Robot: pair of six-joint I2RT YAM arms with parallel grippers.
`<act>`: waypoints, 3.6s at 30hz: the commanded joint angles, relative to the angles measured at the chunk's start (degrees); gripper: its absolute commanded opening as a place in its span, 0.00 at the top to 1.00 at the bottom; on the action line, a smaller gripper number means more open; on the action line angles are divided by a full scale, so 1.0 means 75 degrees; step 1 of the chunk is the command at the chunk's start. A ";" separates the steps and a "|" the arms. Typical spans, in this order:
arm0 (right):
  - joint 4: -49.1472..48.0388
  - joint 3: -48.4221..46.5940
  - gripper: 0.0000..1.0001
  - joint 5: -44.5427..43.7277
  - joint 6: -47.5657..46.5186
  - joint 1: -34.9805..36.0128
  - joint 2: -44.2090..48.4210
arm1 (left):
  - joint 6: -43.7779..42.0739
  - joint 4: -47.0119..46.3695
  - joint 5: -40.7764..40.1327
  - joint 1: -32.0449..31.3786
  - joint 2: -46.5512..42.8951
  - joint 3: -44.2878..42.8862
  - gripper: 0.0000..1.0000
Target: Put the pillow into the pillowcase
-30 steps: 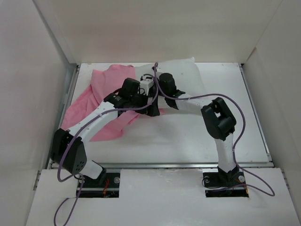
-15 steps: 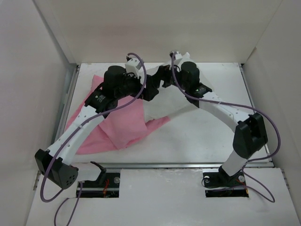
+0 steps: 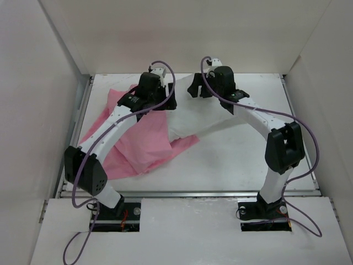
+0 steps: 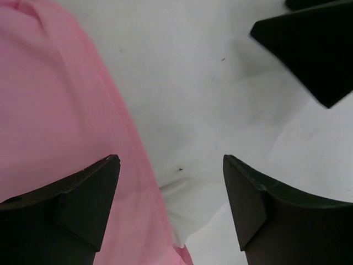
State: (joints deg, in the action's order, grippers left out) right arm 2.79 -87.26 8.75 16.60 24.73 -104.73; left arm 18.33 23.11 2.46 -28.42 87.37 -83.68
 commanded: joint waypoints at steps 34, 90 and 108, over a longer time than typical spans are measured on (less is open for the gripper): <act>0.2250 0.2368 0.34 -0.1601 -0.1250 0.1728 0.3547 | -0.0993 -0.3089 0.2043 0.0390 0.1632 -0.0966 0.04; 0.2394 -0.4572 1.00 -0.3980 -0.2999 0.2339 -0.1834 | 0.3990 -1.2398 0.0060 0.1552 0.1276 0.6751 0.00; 0.2324 -0.3998 1.00 -0.2492 -0.2624 0.2188 -0.1260 | 0.2713 -0.9083 -0.1090 0.1481 0.2659 0.3716 1.00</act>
State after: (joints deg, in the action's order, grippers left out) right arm 24.51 -116.99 -13.28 -4.58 41.45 -120.55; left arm 39.66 -47.99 -6.17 -17.19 106.91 -54.02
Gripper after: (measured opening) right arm 0.075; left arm 0.037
